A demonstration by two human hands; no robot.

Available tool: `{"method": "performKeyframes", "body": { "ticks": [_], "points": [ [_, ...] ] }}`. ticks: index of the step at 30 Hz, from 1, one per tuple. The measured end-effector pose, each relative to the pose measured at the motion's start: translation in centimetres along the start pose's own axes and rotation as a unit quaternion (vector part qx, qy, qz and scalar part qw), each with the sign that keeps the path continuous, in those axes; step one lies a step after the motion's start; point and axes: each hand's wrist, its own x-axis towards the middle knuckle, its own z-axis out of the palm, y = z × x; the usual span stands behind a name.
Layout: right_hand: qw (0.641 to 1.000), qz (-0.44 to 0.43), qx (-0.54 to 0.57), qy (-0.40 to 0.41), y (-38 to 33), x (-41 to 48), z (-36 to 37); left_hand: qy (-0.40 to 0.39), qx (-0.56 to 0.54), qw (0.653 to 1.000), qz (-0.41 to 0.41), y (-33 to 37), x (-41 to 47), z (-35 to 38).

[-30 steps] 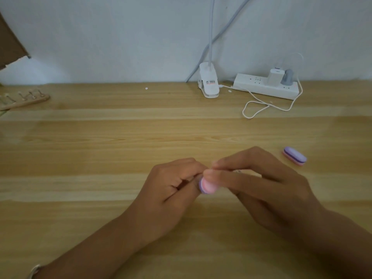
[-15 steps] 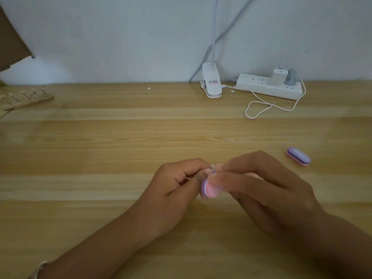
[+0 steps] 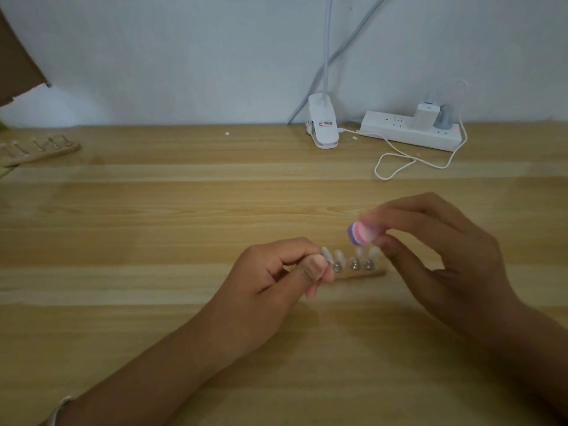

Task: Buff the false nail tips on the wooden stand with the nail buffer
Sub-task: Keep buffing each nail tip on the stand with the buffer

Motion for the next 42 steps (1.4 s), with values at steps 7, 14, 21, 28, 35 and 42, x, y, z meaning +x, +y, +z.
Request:
{"method": "performKeyframes", "body": {
  "ticks": [7, 14, 21, 28, 35, 42],
  "points": [
    [0.994, -0.065, -0.019, -0.09, -0.8, -0.4, 0.9, -0.023, 0.032, 0.999, -0.011, 0.0, -0.3, 0.1],
    [0.994, -0.079, -0.016, -0.076, -1.1, -0.8, 1.6, -0.01, 0.107, 0.994, 0.037, 0.0, -0.3, 0.4],
    [0.991, -0.072, 0.007, -0.11, -1.3, -0.8, 1.8, -0.009, 0.109, 0.993, 0.036, -0.2, -0.2, 0.2],
    [0.993, -0.041, -0.003, -0.109, -0.8, -0.2, 0.9, -0.009, 0.109, 0.994, 0.03, -0.2, -0.1, 0.1],
    [0.994, -0.035, 0.041, -0.09, -0.4, -0.3, 1.3, -0.008, 0.103, 0.994, 0.03, -0.2, -0.1, 0.2],
    [0.995, -0.034, 0.029, -0.086, -0.1, -0.5, 1.2, -0.008, 0.076, 0.997, 0.024, -0.2, -0.1, 0.2]
  ]
}}
